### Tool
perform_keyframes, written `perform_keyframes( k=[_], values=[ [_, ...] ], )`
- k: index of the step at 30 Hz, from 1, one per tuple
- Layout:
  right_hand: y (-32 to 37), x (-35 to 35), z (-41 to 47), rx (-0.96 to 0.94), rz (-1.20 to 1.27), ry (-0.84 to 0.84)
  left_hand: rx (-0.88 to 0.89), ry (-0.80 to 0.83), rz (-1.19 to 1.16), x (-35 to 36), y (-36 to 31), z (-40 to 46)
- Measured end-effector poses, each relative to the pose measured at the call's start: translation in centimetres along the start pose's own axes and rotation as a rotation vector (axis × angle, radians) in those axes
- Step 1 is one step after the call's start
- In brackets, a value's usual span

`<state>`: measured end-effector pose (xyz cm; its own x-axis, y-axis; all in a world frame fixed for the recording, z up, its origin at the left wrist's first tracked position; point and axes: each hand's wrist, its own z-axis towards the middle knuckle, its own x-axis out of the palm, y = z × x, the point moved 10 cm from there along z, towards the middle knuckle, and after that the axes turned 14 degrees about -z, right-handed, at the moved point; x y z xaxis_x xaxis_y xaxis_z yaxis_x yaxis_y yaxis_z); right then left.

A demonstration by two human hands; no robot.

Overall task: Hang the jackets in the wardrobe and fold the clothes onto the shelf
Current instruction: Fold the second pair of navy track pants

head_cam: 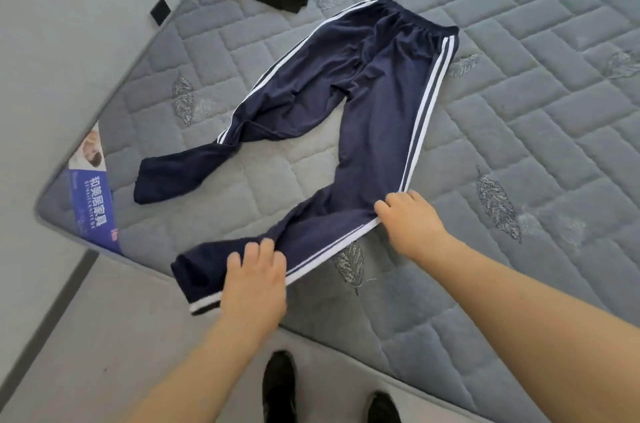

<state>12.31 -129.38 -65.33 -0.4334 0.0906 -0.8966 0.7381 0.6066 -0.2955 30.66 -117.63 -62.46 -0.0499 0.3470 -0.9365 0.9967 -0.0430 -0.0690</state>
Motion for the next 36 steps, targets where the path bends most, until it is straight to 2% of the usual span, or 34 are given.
perform_keyframes(
  k=[3, 4, 5, 8, 10, 12, 19, 22, 24, 27, 29, 32, 34, 36],
  values=[
    [1.1, 8.0, -4.4, -0.042, -0.031, 0.429, -0.034, 0.733, -0.206, 11.6, -7.8, -5.7],
    [1.3, 9.4, -5.4, -0.029, -0.009, 0.487, -0.04, 0.877, -0.255, 13.1, -9.6, -6.8],
    [1.3, 10.1, -5.9, -0.006, 0.021, 0.497, -0.062, 0.926, -0.308, 13.6, -10.6, -6.8],
    [2.2, 9.8, -5.5, 0.042, 0.132, 0.425, -0.163, 0.813, -0.435, 12.5, -9.0, -3.6],
    [2.9, 8.5, -4.6, 0.049, 0.217, 0.37, -0.17, 0.657, -0.382, 10.2, -5.9, -0.7],
    [3.4, 6.7, -3.2, 0.05, 0.29, 0.336, -0.2, 0.579, -0.284, 7.9, -1.9, 1.5],
    [7.3, 2.1, 3.5, 0.0, 0.411, 0.443, -0.403, 0.461, -0.251, 4.3, 11.9, 7.0],
    [9.6, 0.5, 9.0, 0.074, 0.648, 0.483, -0.462, 0.357, -0.31, 3.6, 17.0, 9.9],
    [11.2, -0.8, 13.4, 0.154, 0.861, 0.487, -0.492, 0.208, -0.354, 2.3, 21.0, 12.1],
    [13.1, -1.9, 20.5, 0.4, 1.256, 0.469, -0.498, 0.029, -0.353, 0.7, 28.0, 16.0],
    [14.1, -2.2, 24.7, 0.613, 1.563, 0.46, -0.427, 0.09, -0.249, 0.9, 31.9, 18.5],
    [15.2, -2.4, 28.7, 0.945, 1.966, 0.464, -0.048, 0.299, 0.042, 2.0, 32.8, 21.0],
    [15.6, -2.9, 30.4, 1.073, 2.076, 0.441, 0.213, 0.384, 0.047, 2.2, 30.8, 20.3],
    [15.5, -3.5, 31.4, 1.152, 2.082, 0.383, 0.393, 0.581, -0.06, 3.5, 27.3, 17.3]
  ],
)
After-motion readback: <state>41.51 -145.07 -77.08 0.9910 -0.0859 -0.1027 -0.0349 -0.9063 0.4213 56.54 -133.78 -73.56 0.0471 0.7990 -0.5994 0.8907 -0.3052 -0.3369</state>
